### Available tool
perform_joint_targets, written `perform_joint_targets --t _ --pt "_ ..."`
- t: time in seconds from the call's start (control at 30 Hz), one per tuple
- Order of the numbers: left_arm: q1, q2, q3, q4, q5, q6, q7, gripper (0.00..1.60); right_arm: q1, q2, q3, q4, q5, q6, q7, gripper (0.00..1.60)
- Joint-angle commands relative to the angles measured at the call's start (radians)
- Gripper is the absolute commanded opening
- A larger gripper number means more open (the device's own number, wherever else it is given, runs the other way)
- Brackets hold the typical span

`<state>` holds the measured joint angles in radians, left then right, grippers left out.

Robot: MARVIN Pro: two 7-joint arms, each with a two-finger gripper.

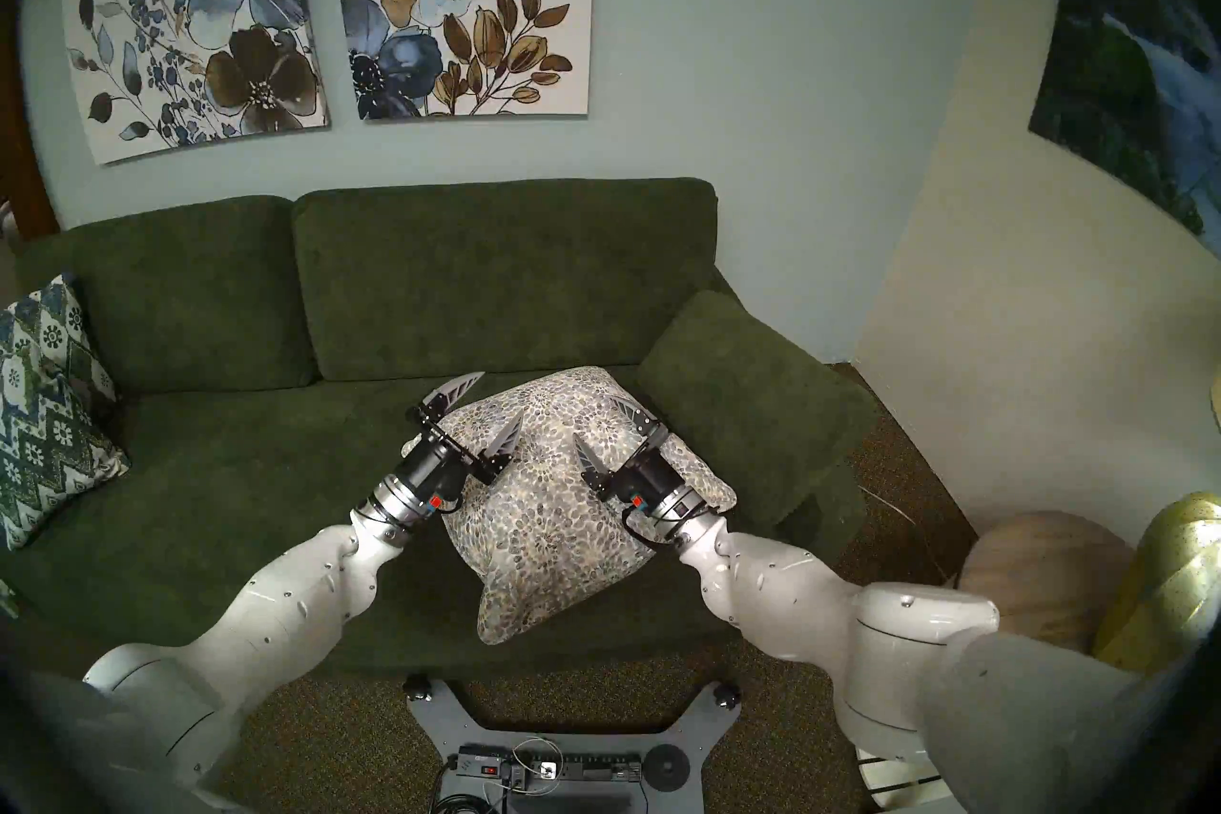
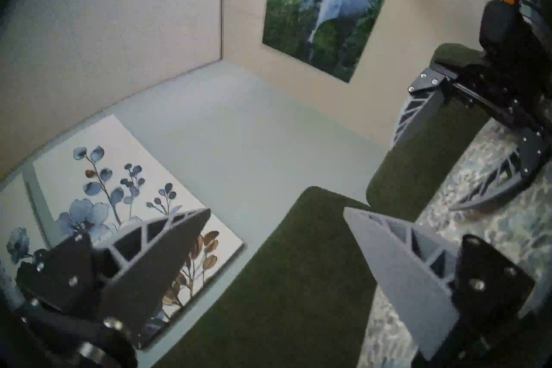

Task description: Fluff a cushion

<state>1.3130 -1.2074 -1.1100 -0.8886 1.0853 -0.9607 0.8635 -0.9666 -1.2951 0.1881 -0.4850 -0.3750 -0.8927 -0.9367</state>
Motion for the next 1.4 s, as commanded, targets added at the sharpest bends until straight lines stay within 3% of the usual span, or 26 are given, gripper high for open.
perform_joint_targets --t 0.0,0.63,1.37 --pt "-0.012 0.017 -0.01 -0.107 0.005 0.001 0.036 1.6 0.062 0.019 0.019 -0.051 -0.017 -0.006 -0.038 1.6" --pt "0.065 0.111 -0.044 -0.332 0.003 0.001 0.029 1.6 0.142 0.133 0.082 -0.155 -0.069 -0.009 -0.024 1.6" --pt "0.226 0.207 -0.077 -0.539 -0.003 0.001 0.034 1.6 0.11 0.301 0.125 -0.333 -0.129 -0.008 -0.037 1.6"
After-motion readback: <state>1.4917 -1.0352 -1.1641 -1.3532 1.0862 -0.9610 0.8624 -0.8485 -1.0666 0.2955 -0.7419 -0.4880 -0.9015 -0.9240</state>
